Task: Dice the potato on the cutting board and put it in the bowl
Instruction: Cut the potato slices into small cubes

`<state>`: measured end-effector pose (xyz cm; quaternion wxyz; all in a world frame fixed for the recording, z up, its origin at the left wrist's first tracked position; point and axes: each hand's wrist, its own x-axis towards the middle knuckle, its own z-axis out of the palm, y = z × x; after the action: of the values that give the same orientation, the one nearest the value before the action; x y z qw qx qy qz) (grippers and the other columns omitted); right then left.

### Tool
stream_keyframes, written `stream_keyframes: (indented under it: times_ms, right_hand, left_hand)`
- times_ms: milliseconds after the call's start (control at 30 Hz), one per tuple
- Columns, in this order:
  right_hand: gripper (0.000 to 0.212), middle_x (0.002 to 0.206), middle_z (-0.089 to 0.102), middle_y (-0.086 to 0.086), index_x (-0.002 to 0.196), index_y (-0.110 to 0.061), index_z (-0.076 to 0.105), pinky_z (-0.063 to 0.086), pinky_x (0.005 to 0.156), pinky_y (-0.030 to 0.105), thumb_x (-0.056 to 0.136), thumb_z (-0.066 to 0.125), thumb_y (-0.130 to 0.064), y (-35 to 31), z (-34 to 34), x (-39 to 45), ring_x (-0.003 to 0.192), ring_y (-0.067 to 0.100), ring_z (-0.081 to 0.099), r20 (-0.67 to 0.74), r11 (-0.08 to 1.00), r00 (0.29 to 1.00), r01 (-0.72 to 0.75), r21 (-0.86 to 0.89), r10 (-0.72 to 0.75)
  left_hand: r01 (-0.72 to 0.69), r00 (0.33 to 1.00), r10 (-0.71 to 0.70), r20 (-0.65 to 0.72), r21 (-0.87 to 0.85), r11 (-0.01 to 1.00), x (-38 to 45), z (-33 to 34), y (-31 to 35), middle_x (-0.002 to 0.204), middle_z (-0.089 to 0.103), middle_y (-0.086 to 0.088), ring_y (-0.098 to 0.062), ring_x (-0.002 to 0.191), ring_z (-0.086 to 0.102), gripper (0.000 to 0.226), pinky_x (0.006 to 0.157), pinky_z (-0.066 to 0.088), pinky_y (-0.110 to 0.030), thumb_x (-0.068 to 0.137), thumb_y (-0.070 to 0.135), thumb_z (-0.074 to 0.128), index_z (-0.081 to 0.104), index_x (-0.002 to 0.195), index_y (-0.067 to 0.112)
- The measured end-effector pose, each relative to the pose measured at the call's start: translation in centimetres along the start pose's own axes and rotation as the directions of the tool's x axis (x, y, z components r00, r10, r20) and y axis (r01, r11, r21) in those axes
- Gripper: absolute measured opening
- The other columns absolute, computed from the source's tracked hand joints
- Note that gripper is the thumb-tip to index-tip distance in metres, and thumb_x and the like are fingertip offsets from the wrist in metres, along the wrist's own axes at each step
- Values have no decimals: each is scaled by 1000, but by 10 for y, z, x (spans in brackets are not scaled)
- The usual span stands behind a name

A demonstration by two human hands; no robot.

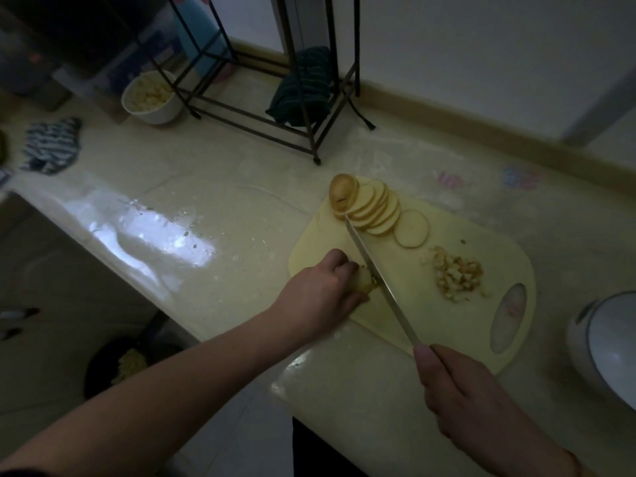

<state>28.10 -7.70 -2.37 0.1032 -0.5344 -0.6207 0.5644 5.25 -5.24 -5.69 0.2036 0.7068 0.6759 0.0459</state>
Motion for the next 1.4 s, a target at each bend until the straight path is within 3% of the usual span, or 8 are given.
stream_keyframes:
  times_ms: [100, 167, 300, 533, 733, 900, 1133, 1400]
  right_hand:
    - [53, 51, 49, -5, 68, -29, 49, 28, 47, 15, 76, 28, -77, -2, -1, 3, 43, 4, 44, 9, 999, 1000, 13, -30, -13]
    - [58, 49, 47, -6, 67, -23, 47, 28, 43, 13, 82, 30, -76, -3, -5, 9, 42, 5, 42, 25, 998, 999, 24, -50, -23]
    - [54, 49, 43, -5, 64, -14, 43, 30, 41, 14, 83, 32, -64, -10, -16, 22, 41, 5, 39, 77, 997, 997, 18, -76, -12]
    - [56, 50, 45, -7, 66, -13, 44, 30, 46, 15, 82, 30, -65, -13, -23, 24, 42, 4, 41, 100, 992, 995, 8, -123, 4]
    - [60, 52, 51, -7, 65, -12, 48, 34, 53, 25, 80, 29, -67, -16, -28, 16, 45, 5, 45, 50, 981, 998, 45, -188, -36]
    - [63, 54, 51, -6, 66, -13, 49, 36, 51, 23, 77, 27, -71, -18, -24, 14, 47, 6, 46, 62, 977, 997, 52, -207, -40]
    - [61, 64, 60, -9, 64, -16, 49, 39, 60, 24, 77, 24, -70, -17, -23, 10, 59, 9, 54, 48, 962, 994, 106, -250, -97]
    - [56, 65, 61, -18, 67, -22, 49, 38, 61, 13, 83, 25, -70, -13, -33, -8, 64, 3, 56, 65, 963, 996, 72, -259, -58]
  left_hand:
    - [11, 1000, -11, 3, 5, 1000, -1, 1, 2, 133, 50, -9, -38, 91, 65, 52, 77, 51, -42, 96, 43, 62, 57, 134, 7]
    - [30, 1000, -30, 7, 0, 1000, 1, 0, 2, 134, 49, -9, -37, 94, 64, 53, 80, 52, -42, 96, 45, 60, 56, 135, 8]
    - [61, 998, -60, 13, 0, 998, 5, -3, -1, 133, 48, -9, -36, 100, 63, 54, 85, 52, -44, 96, 47, 59, 56, 135, 9]
    - [44, 998, -43, -39, 29, 999, 6, -2, -2, 130, 50, -10, -37, 95, 64, 54, 79, 54, -44, 95, 48, 60, 57, 130, 7]
    - [-109, 972, 147, -181, 206, 972, 0, -2, -9, 105, 61, -9, -30, 76, 62, 56, 52, 52, -37, 89, 58, 51, 66, 107, 7]
    - [-328, 869, 369, -329, 174, 928, 0, 15, -19, 101, 67, -13, -35, 85, 61, 23, 68, 54, -43, 93, 26, 64, 71, 97, 4]
    - [-374, 829, 411, -379, 170, 912, 1, 17, -21, 100, 69, -13, -32, 87, 65, 22, 64, 54, -35, 95, 23, 61, 76, 96, 6]
    - [-392, 831, 417, -369, 145, 909, 5, 22, -23, 91, 67, -11, -31, 80, 61, 22, 59, 53, -40, 96, 21, 59, 75, 98, 6]
